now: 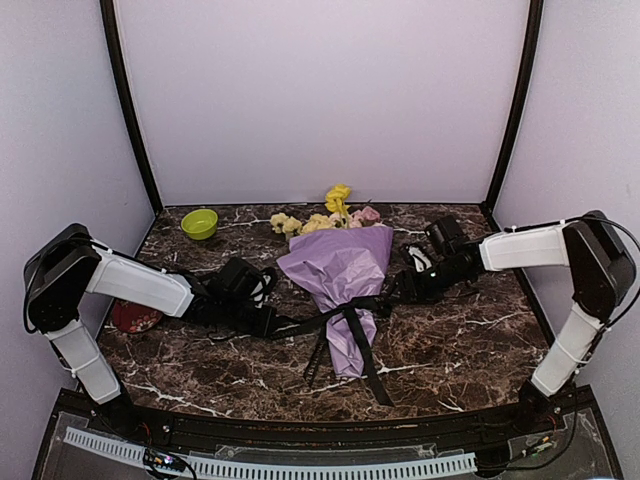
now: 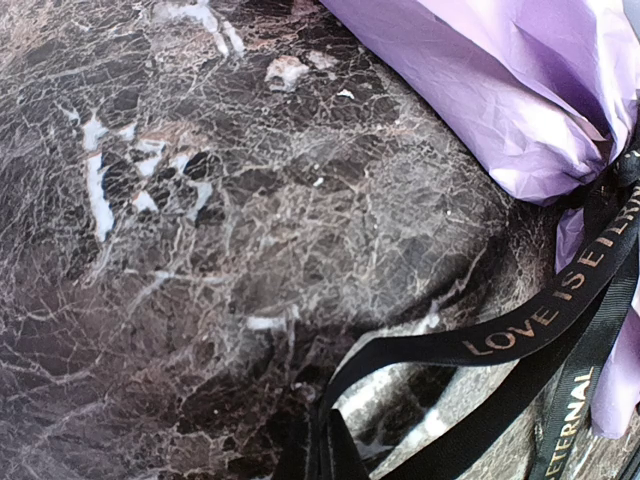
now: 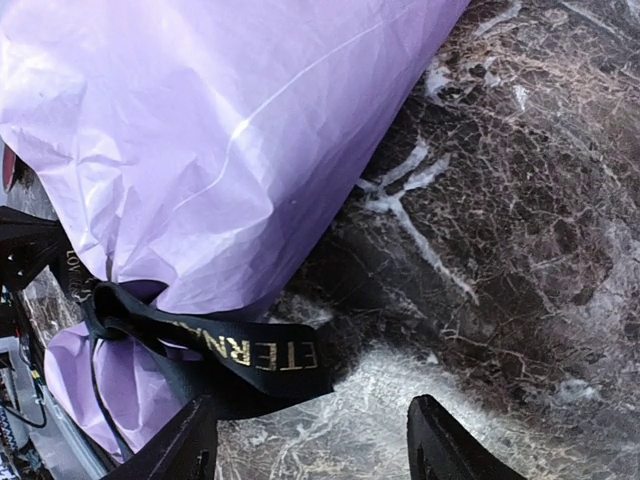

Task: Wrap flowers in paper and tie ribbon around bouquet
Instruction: Adjust the ribbon on the folded bouquet.

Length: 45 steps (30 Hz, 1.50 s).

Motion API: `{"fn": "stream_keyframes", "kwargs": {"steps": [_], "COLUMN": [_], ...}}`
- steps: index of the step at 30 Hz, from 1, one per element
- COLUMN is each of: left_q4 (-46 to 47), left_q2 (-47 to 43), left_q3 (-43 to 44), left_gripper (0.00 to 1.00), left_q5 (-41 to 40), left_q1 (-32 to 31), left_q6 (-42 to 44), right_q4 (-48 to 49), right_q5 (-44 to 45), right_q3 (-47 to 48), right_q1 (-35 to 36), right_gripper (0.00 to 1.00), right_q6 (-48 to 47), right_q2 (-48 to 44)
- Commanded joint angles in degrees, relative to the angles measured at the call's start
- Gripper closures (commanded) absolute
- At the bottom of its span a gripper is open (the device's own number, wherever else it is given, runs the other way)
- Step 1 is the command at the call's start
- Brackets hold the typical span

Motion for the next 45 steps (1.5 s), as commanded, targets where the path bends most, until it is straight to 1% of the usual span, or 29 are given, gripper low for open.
{"fn": "stream_keyframes", "kwargs": {"steps": [1,3,6,13,20,26,32,35,39,45], "left_q4": [-7.64,-7.7,-8.15,-8.48,-9.0,-8.75,-8.6,-8.81,-9.07,-8.92], "left_q2": [2.6,2.68,2.85,2.68,2.3,2.57,3.07,2.99,2.72,2.48], "left_q3": [-1.71,-1.6,-1.39,-1.32,-1.37,-1.43,-1.21,-1.07,-1.25,-1.47], "left_gripper": [1.0,1.0,1.0,1.0,1.0,1.0,1.0,1.0,1.0,1.0], "left_q5": [-0.72,-0.72,-0.7,-0.9,-1.2,-1.21,-0.99,-0.99,-1.23,-1.42], "left_q1": [-0.14,-0.18,-0.17,-0.18,-0.14,-0.14,-0.13,-0.18,-0.17,-0.13], "left_q6": [0.92,0.99,1.25,1.28,1.28,1.44,1.81,1.82,1.91,1.83], "right_q4": [1.33,1.04,1.47,3.33,4.57,4.06,3.73,5.07,7.26,10.64], "right_q5": [2.94,6.48,9.37,10.51,13.27,13.46,14.01,15.03,15.11,18.59], "right_q3": [-0.52,-1.72,-3.21,-5.16,-4.47,-6.37,-9.28,-9.11,-6.78,-6.56], "right_q1": [1.11,1.96,3.66,6.61,7.99,9.46,10.07,10.14,10.54,11.25], "right_gripper": [0.34,0.34,0.33,0.33,0.33,0.33,0.33,0.31,0.3,0.26], "right_q6": [-3.96,-5.2,-6.38,-7.79,-8.99,-10.45,-9.57,-9.75,-10.01,-10.27], "right_q2": [0.64,-0.29,-1.59,-1.39,1.26,-2.82,-7.93,-6.69,-1.67,1.42]}}
